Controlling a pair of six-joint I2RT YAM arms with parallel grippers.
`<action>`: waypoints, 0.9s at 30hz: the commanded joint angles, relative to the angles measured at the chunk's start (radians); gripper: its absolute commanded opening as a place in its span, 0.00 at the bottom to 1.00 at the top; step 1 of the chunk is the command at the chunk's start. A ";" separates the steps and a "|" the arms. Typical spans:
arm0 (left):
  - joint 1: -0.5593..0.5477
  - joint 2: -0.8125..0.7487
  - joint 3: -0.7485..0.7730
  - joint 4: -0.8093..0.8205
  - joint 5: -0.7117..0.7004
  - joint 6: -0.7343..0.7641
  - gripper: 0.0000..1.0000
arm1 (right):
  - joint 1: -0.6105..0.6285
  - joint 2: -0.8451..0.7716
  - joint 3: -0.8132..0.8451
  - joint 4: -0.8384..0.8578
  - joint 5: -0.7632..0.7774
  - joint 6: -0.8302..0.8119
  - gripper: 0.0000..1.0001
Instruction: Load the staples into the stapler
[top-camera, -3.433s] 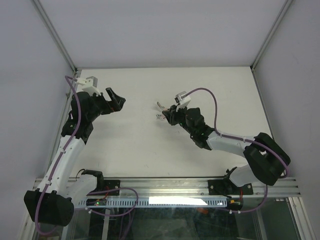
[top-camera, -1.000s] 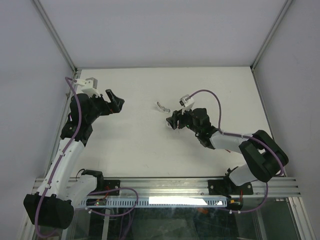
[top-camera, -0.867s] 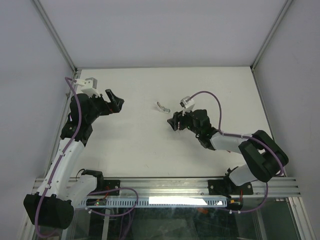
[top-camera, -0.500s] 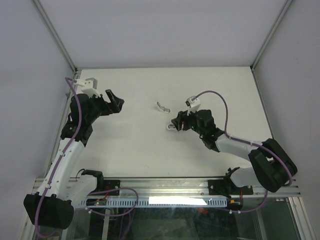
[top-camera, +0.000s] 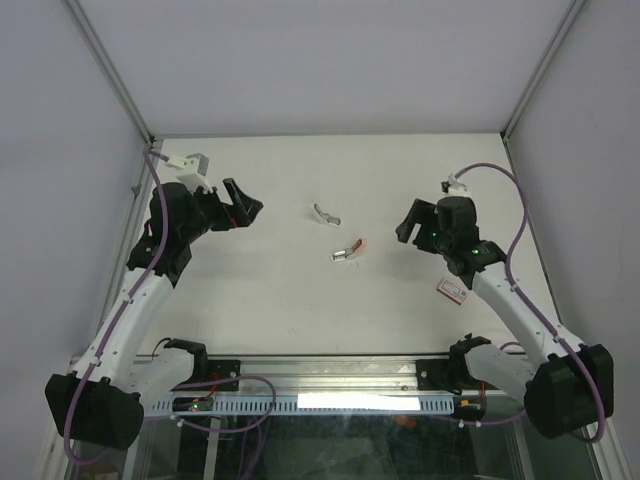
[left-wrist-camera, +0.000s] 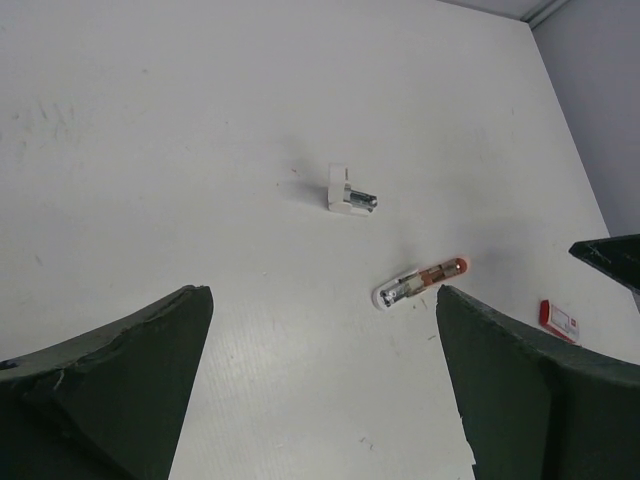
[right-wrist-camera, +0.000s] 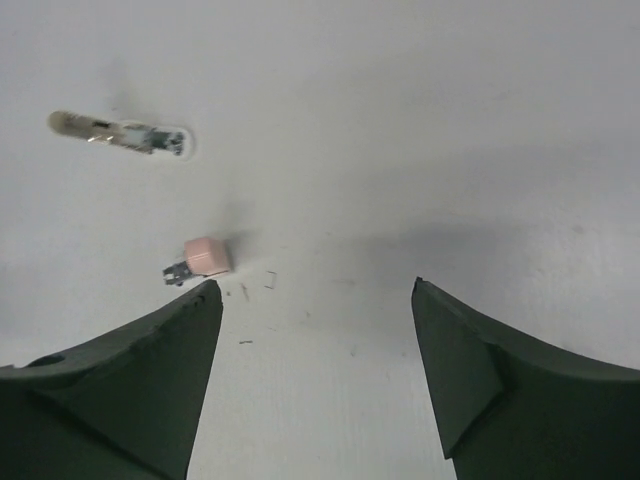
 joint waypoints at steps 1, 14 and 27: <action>-0.001 0.038 0.111 0.046 0.050 0.001 0.99 | -0.112 -0.110 0.016 -0.284 0.135 0.138 0.82; 0.014 0.010 0.042 0.053 -0.035 0.053 0.99 | -0.237 -0.112 -0.142 -0.308 0.211 0.351 0.90; 0.015 -0.002 0.038 0.046 -0.054 0.059 0.99 | -0.238 -0.048 -0.188 -0.251 0.194 0.313 0.88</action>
